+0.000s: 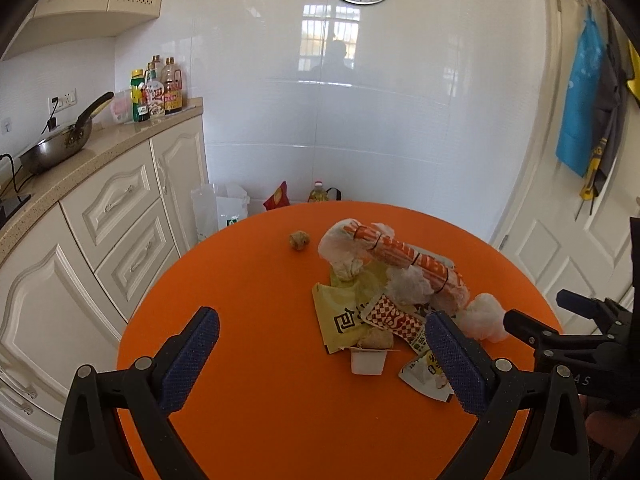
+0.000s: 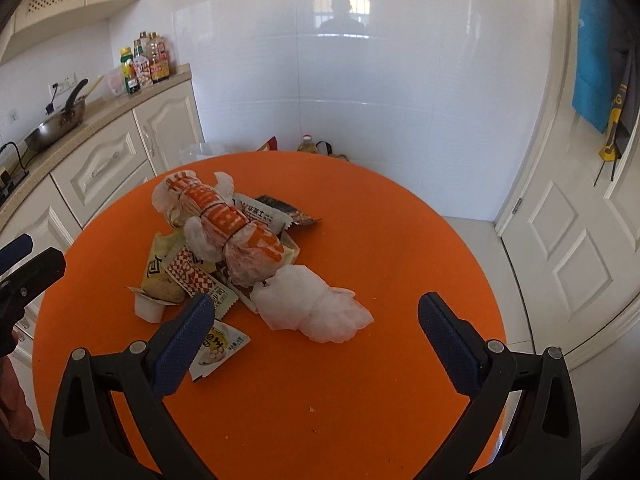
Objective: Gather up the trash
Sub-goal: 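Grasp the white plastic wad with the right tool while the left tool grasps a snack wrapper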
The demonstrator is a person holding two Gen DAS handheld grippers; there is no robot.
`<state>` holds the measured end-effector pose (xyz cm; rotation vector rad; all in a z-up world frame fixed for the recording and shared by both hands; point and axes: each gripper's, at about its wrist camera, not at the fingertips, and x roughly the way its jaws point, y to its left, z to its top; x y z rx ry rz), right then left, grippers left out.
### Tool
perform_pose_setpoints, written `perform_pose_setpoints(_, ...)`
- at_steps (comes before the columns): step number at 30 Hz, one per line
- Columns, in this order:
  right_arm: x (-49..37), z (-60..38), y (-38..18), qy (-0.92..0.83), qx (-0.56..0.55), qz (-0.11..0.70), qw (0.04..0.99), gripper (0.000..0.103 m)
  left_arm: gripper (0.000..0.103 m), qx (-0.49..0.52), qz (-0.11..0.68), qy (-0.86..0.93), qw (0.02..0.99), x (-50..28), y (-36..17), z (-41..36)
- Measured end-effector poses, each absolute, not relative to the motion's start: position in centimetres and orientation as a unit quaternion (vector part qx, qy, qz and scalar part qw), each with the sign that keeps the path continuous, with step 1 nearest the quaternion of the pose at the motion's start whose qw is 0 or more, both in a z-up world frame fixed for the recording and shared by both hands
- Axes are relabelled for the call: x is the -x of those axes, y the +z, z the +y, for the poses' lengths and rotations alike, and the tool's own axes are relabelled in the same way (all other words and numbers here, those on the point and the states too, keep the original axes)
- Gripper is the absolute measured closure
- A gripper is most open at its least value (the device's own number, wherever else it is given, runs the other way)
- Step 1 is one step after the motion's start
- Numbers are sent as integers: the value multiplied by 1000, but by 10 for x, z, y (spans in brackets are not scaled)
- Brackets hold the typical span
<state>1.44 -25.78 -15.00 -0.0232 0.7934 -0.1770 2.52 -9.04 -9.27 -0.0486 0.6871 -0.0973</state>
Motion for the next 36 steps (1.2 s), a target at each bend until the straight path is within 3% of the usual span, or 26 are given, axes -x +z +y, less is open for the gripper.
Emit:
perform_pose_setpoints(7,-47,-270,-183,-61,15,431,900,14,1,11,358,-58,932,-77,-97,-100)
perform_pose_setpoints(9,-52,-272,-192,-44,16,440,897,31,1,7,363,-61,930,-83,-100,-106)
perform_pose_setpoints(15,-38,-275,-196,-17,23,431,902,49,1,-18,379,-83,921,-87,-113,-135)
perform_pose_setpoints(30,13,-329,-174,-47,-59,397,915,50,3,-143,414,-152,886,-144,-159,-205)
perform_pose_setpoints(31,13,-329,-173,-47,-59,396,915,50,6,-145,413,-160,885,-147,-161,-206)
perform_pose_setpoints(32,14,-329,-173,-47,-60,396,915,50,25,-138,419,-173,881,-151,-163,-206)
perform_pose_setpoints(34,14,-330,-173,-48,-61,396,915,50,42,-99,437,-205,870,-157,-169,-200)
perform_pose_setpoints(36,15,-328,-173,-49,-62,396,915,50,44,-99,433,-211,871,-161,-170,-198)
